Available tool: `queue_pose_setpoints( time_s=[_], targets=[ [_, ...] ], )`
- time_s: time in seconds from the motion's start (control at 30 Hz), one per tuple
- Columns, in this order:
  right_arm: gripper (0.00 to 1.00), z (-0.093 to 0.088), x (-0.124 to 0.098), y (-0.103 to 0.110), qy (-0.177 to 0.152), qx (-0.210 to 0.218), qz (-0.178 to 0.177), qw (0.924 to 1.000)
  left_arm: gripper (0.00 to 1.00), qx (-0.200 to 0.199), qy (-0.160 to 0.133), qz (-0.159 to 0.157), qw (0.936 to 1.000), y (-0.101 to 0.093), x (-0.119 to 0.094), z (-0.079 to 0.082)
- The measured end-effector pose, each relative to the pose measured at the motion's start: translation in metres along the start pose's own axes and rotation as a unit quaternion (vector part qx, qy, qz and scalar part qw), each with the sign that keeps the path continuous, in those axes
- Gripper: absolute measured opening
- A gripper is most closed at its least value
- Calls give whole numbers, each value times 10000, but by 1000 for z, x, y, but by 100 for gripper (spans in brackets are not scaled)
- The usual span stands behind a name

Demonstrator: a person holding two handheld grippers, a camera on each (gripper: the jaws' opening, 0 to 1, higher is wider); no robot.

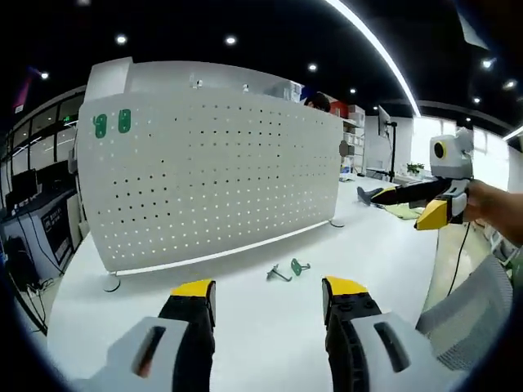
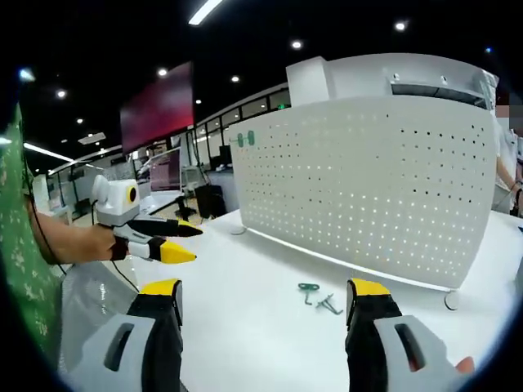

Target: Insert the hook assembly into the mounting plate slot until the hook locks in place.

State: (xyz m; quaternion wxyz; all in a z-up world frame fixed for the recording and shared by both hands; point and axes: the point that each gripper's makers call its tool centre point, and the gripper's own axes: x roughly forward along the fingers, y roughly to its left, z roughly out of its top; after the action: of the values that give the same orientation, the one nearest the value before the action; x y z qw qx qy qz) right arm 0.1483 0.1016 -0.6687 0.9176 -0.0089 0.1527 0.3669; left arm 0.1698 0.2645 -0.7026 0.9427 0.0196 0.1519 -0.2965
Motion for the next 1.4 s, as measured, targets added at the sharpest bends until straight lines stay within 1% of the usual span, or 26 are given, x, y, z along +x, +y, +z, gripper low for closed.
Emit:
queue_pose_setpoints(
  time_s=[0.23,0.43,0.67,0.8,1.0,1.2,1.3,1.4],
  targets=[
    [83,-6,1,-5,96,27,-16,9999,54,-70,85,-65,9999,-7,2,-9],
    [82,-11,6,-11,198,18,3,9998,53,-60,176,-150,9997,-13,6,-17],
    [80,-16,14,-20,409,-182,22,9990,53,-86,247,-207,9994,-17,7,-23],
    [78,-18,22,-26,501,-208,61,9985,53,-100,262,-213,9994,-17,7,-25],
    [76,-22,34,-33,660,-393,92,9970,52,-105,301,-230,9992,-18,7,-28],
    [74,-27,49,-41,758,-365,142,9964,51,-108,310,-219,9992,-17,6,-29],
    [73,-33,58,-49,874,-454,113,9951,51,-112,323,-210,9992,-17,6,-30],
    [73,-35,64,-56,917,-475,107,9946,51,-112,328,-194,9992,-16,6,-30]
  ],
)
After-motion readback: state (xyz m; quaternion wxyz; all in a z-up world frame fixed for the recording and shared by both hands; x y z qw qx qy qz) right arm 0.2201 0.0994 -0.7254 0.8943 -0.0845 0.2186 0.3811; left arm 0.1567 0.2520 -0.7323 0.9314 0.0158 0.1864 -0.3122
